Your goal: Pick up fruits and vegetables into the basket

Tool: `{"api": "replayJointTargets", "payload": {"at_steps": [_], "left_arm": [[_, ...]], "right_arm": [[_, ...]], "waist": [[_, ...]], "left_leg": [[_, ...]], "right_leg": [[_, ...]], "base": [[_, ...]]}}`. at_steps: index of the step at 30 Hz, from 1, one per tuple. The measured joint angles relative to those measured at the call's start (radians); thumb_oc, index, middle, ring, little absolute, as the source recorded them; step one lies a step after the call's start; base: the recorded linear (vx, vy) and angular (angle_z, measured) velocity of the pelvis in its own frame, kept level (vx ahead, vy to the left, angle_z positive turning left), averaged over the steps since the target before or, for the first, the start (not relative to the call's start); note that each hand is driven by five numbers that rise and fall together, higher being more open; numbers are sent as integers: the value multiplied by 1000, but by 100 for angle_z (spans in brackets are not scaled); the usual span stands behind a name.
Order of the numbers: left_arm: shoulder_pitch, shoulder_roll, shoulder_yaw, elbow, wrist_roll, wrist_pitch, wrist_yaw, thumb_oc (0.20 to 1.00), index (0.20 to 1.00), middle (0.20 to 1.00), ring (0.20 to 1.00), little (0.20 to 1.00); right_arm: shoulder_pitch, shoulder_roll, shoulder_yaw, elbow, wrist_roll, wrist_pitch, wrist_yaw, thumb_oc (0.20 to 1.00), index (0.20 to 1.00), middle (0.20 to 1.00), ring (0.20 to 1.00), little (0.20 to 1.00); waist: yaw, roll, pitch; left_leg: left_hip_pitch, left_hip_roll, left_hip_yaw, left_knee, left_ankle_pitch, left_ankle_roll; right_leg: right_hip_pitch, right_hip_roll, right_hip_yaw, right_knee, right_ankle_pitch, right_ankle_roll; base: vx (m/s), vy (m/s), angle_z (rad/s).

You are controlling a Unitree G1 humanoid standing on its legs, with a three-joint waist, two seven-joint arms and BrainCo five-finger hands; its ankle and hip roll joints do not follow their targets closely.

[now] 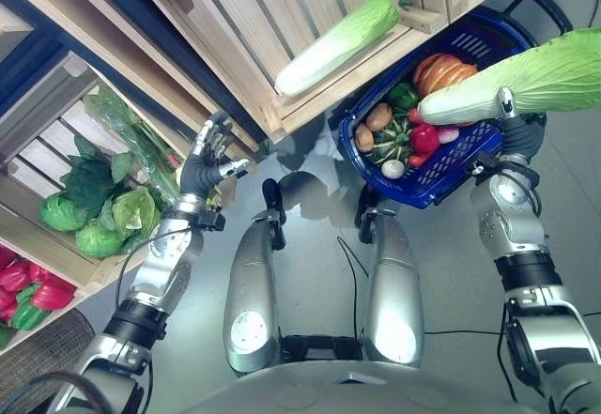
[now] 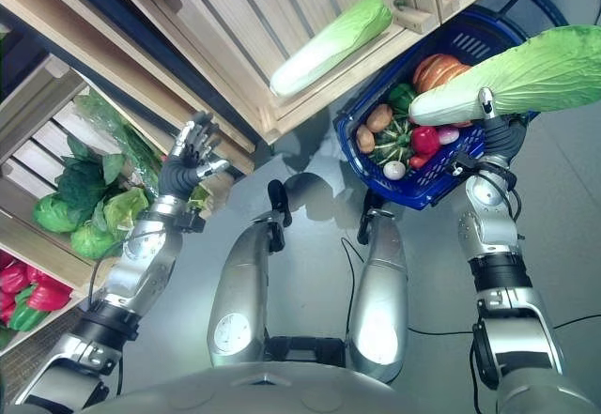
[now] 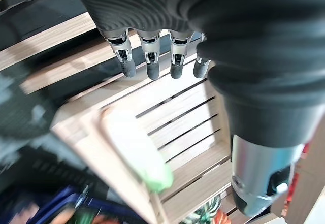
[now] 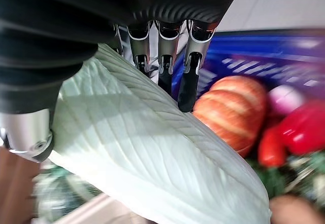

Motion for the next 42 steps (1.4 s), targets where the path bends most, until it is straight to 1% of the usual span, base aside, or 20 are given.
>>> {"api": "replayJointTargets", "payload": {"at_steps": [3, 5, 7, 10, 16, 19, 23, 26, 27, 28, 32, 34, 35, 36, 38, 39, 41, 42], "left_arm": [[-93, 29, 1, -34, 35, -23, 66, 1000, 1000, 1000, 1000, 1000], [-167, 52, 2, -42, 58, -31, 100, 1000, 1000, 1000, 1000, 1000], [-208, 60, 5, -43, 63, -32, 111, 1000, 1000, 1000, 1000, 1000], [-232, 61, 2, -64, 62, -32, 108, 1000, 1000, 1000, 1000, 1000], [-229, 61, -7, -78, 56, -30, 99, 1000, 1000, 1000, 1000, 1000], [-236, 61, -7, -81, 51, -30, 87, 1000, 1000, 1000, 1000, 1000], [-244, 62, -23, -132, 4, -31, 57, 1000, 1000, 1000, 1000, 1000], [-258, 61, -48, -160, -17, -36, 41, 1000, 1000, 1000, 1000, 1000], [-265, 60, -53, -163, -18, -36, 36, 1000, 1000, 1000, 1000, 1000], [-272, 60, -58, -163, -17, -36, 36, 1000, 1000, 1000, 1000, 1000], [-322, 60, -80, -193, -6, -36, 67, 1000, 1000, 1000, 1000, 1000], [-374, 63, -92, -215, 72, -30, 137, 1000, 1000, 1000, 1000, 1000], [-413, 65, -100, -220, 110, -26, 180, 1000, 1000, 1000, 1000, 1000], [-425, 65, -107, -220, 123, -24, 196, 1000, 1000, 1000, 1000, 1000], [-500, 67, -126, -223, 159, 1, 264, 1000, 1000, 1000, 1000, 1000], [-514, 67, -127, -224, 175, 12, 278, 1000, 1000, 1000, 1000, 1000], [-583, 69, -137, -221, 236, 59, 352, 1000, 1000, 1000, 1000, 1000], [-599, 69, -138, -220, 250, 68, 371, 1000, 1000, 1000, 1000, 1000]], "right_arm": [[-87, -30, 40, 93, -45, 52, -1, 200, 200, 200, 200, 200], [-161, -33, 86, 156, -75, 86, 4, 200, 200, 200, 200, 200], [-210, -32, 107, 187, -77, 114, 18, 200, 200, 200, 200, 200], [-298, -30, 129, 262, -77, 173, 21, 200, 200, 200, 200, 200], [-384, -27, 146, 430, -65, 253, 21, 200, 200, 200, 200, 200], [-408, -26, 145, 497, -57, 272, 23, 200, 200, 200, 200, 200], [-440, -23, 133, 631, 67, 291, 54, 200, 200, 200, 200, 200], [-446, -10, 91, 690, 176, 291, 79, 200, 200, 200, 200, 200], [-446, -13, 81, 697, 219, 292, 83, 445, 445, 445, 445, 445], [-446, -14, 64, 709, 254, 293, 94, 1000, 1000, 1000, 1000, 1000], [-446, -11, 64, 723, 307, 294, 134, 1000, 1000, 1000, 1000, 1000], [-448, 3, 72, 723, 297, 287, 138, 1000, 1000, 1000, 1000, 1000], [-450, 10, 81, 721, 275, 282, 135, 1000, 1000, 1000, 1000, 1000], [-450, 11, 87, 719, 270, 279, 134, 1000, 1000, 1000, 1000, 1000], [-451, 13, 114, 695, 203, 267, 110, 1000, 1000, 1000, 1000, 1000], [-451, 14, 125, 686, 184, 260, 103, 1000, 1000, 1000, 1000, 1000], [-445, 14, 175, 611, 96, 245, 49, 1000, 1000, 1000, 1000, 1000], [-441, 14, 186, 582, 75, 241, 34, 1000, 1000, 1000, 1000, 1000]], "waist": [[9, 16, -1], [15, 16, -2], [17, 18, -2], [23, 18, -3], [55, 19, -3], [71, 19, -3], [82, 19, -3], [86, 19, -3], [85, 19, -3], [85, 19, -3], [82, 19, -3], [80, 19, -3], [79, 19, -3], [79, 19, -3], [65, 19, -3], [63, 19, -3], [39, 19, -3], [36, 19, -3]], "left_leg": [[-40, -9, 4, 8, 11, 6], [-68, -13, 9, 7, 22, 6], [-90, -15, 9, 7, 30, 5], [-138, -18, 7, 7, 44, 1], [-207, -23, -2, 7, 58, -9], [-233, -25, -6, 16, 61, -10], [-271, -36, -26, 42, 60, -9], [-297, -37, -38, 59, 58, -6], [-304, -37, -39, 62, 58, -6], [-308, -37, -40, 69, 58, -6], [-321, -34, -47, 87, 55, -6], [-328, -28, -45, 105, 46, -4], [-335, -22, -45, 117, 40, -4], [-336, -22, -46, 121, 37, -5], [-338, -19, -43, 129, 30, -3], [-339, -18, -42, 129, 30, -3], [-345, -6, -37, 130, 27, -1], [-347, -5, -37, 130, 27, -1]], "right_leg": [[-54, -13, 9, 26, -1, -2], [-97, -18, 19, 46, -6, -1], [-127, -21, 23, 60, -7, -4], [-186, -25, 25, 86, -10, -17], [-271, -35, 23, 130, -23, -40], [-300, -39, 22, 149, -26, -44], [-334, -57, 21, 187, -42, -50], [-354, -56, 21, 199, -47, -49], [-359, -57, 21, 202, -46, -49], [-361, -57, 21, 204, -46, -49], [-363, -56, 18, 208, -45, -50], [-363, -53, 18, 209, -44, -51], [-364, -48, 19, 209, -43, -51], [-365, -47, 19, 209, -42, -51], [-366, -42, 25, 205, -39, -48], [-366, -40, 26, 203, -38, -47], [-367, -27, 28, 186, -27, -46], [-368, -24, 28, 181, -24, -45]], "base": [[0, -14, 4], [-2, -17, -1], [-2, -36, 3], [-11, -46, 5], [8, -39, 5], [17, -56, 6], [12, -77, 14], [1, -68, 6], [-1, -64, 2], [-2, -47, 2], [-9, -60, 1], [-17, -30, -6], [-15, -12, -7], [-16, -5, -8], [-21, -10, -8], [-20, -1, -8], [-22, 15, -12], [-19, 45, -15]]}}
